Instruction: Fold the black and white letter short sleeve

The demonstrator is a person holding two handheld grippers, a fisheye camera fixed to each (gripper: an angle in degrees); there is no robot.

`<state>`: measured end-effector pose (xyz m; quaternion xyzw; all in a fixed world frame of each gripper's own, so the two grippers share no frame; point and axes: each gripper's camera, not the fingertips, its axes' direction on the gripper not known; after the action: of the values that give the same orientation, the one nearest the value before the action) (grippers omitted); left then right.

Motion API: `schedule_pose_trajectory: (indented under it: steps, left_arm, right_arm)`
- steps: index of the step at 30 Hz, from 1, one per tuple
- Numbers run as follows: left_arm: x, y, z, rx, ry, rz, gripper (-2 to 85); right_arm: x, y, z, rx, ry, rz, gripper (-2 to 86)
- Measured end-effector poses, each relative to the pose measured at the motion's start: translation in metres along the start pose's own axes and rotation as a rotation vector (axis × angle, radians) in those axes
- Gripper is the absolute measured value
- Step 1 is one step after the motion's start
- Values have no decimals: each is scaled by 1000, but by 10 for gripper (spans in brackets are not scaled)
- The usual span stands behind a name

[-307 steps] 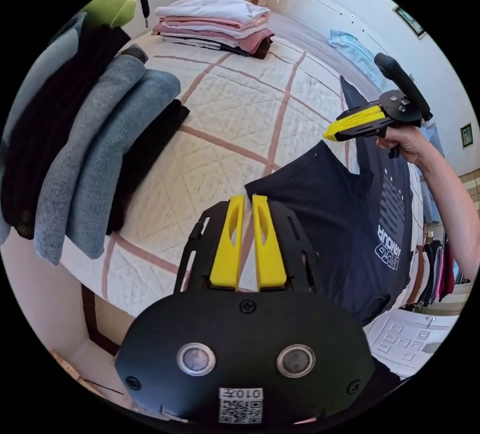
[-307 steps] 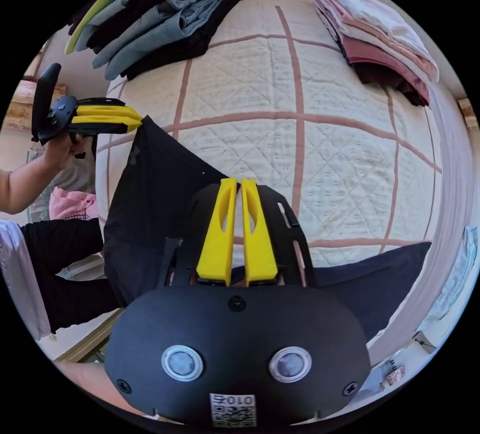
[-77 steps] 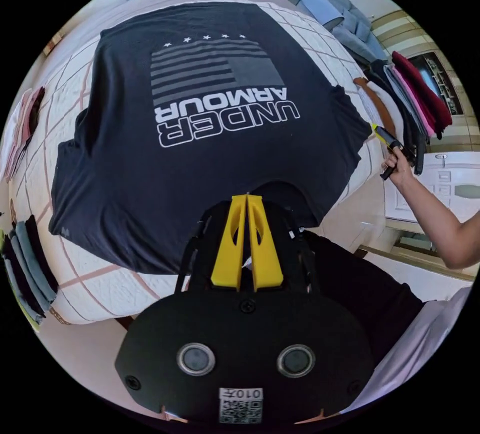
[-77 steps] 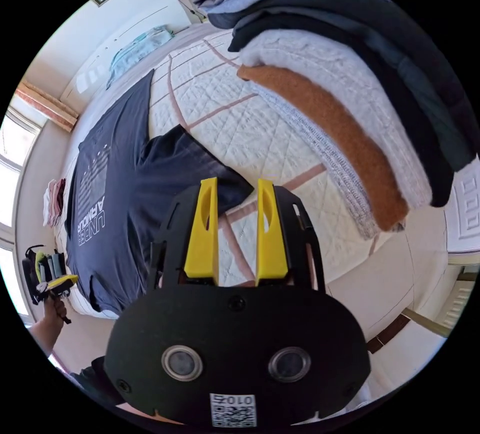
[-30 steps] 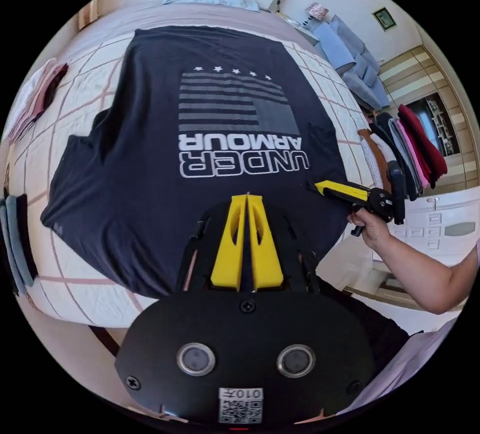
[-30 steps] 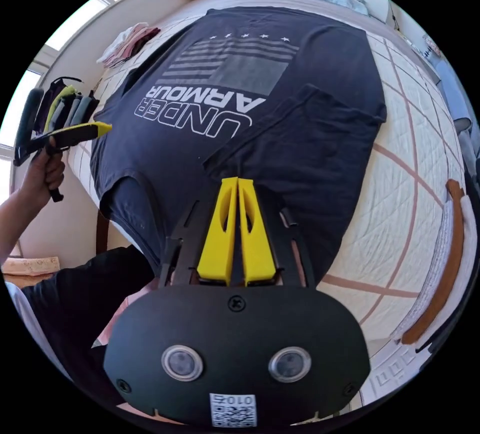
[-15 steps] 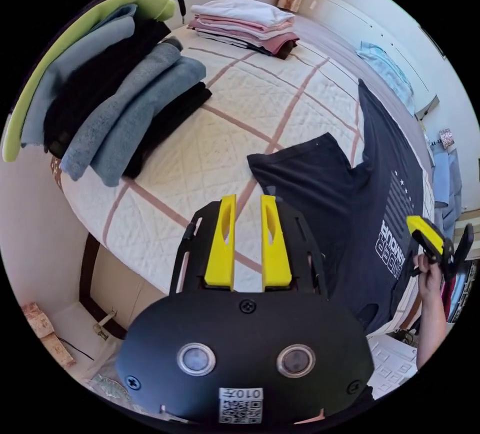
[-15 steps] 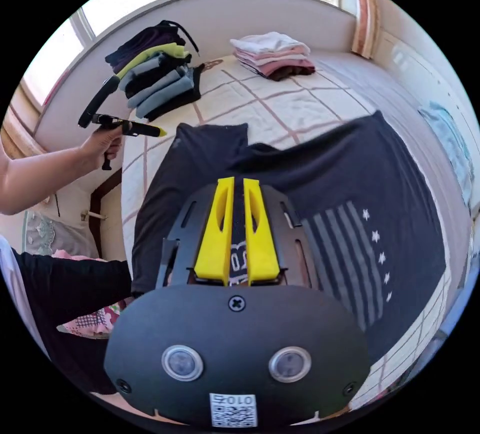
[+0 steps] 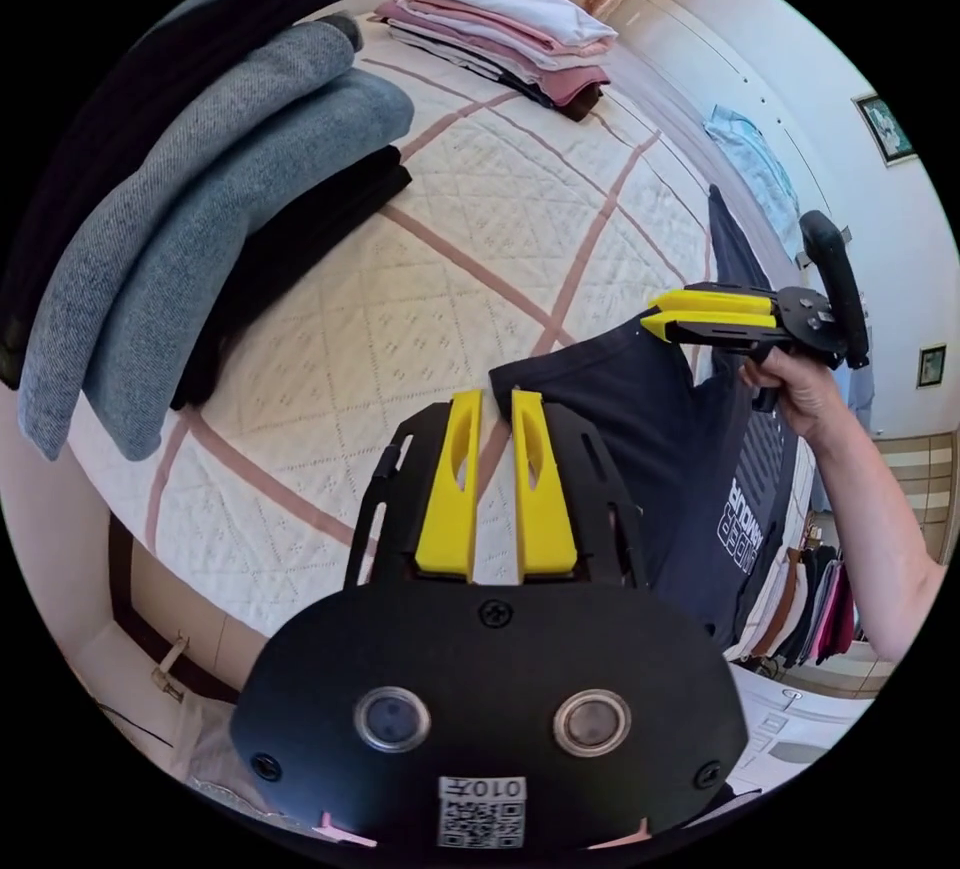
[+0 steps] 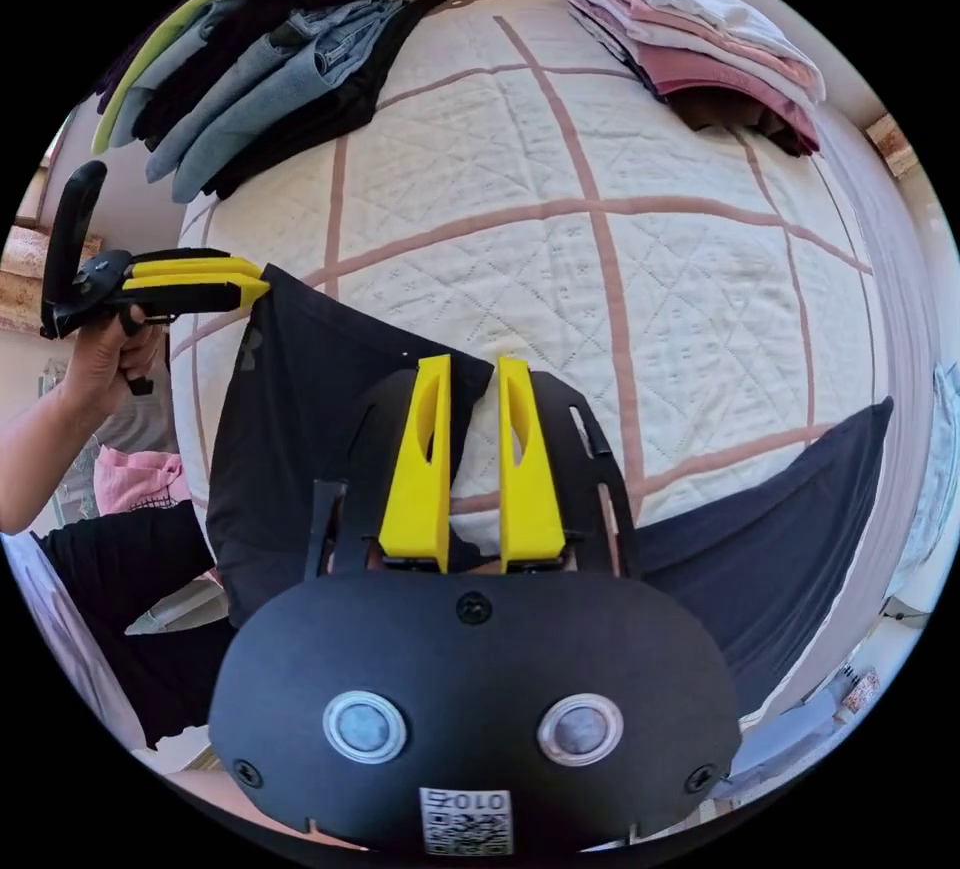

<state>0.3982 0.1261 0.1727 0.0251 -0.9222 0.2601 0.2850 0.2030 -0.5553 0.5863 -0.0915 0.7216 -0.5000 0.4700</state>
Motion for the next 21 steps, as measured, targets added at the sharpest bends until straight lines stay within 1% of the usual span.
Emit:
schedule_pose_trajectory:
  steps: [3, 7, 9, 11, 12, 14, 17, 18, 20, 21]
  left_arm:
    - [8, -1, -9, 32, 70, 86, 3]
    - [34, 14, -50, 164, 97, 176, -2]
    - [68, 29, -81, 234, 56, 305, -2]
    - [134, 57, -109, 253, 37, 559, -3]
    - [152, 65, -111, 243, 37, 622, -2]
    - [219, 97, -100, 169, 1, 825, -2]
    - [281, 128, -53, 53, -123, 981, -1]
    - [291, 134, -41, 35, -146, 1012, -1]
    - [321, 155, 8, -78, -260, 1144, 1]
    - [325, 159, 18, -105, -269, 1159, 3]
  right_arm:
    - [3, 2, -15, 29, -101, -46, 40]
    - [-3, 22, -49, 128, -119, -148, 38]
    - [-13, 56, -80, 259, -89, -269, 36]
    - [-15, 89, -89, 307, -60, -322, 35]
    - [-10, 112, -85, 310, -35, -326, 34]
    - [4, 142, -68, 297, -6, -290, 33]
    - [31, 172, -40, 263, 0, -224, 30]
    - [40, 179, -31, 246, -4, -198, 30]
    - [52, 186, -20, 158, 18, -153, 33]
    - [61, 192, -17, 121, 35, -94, 34]
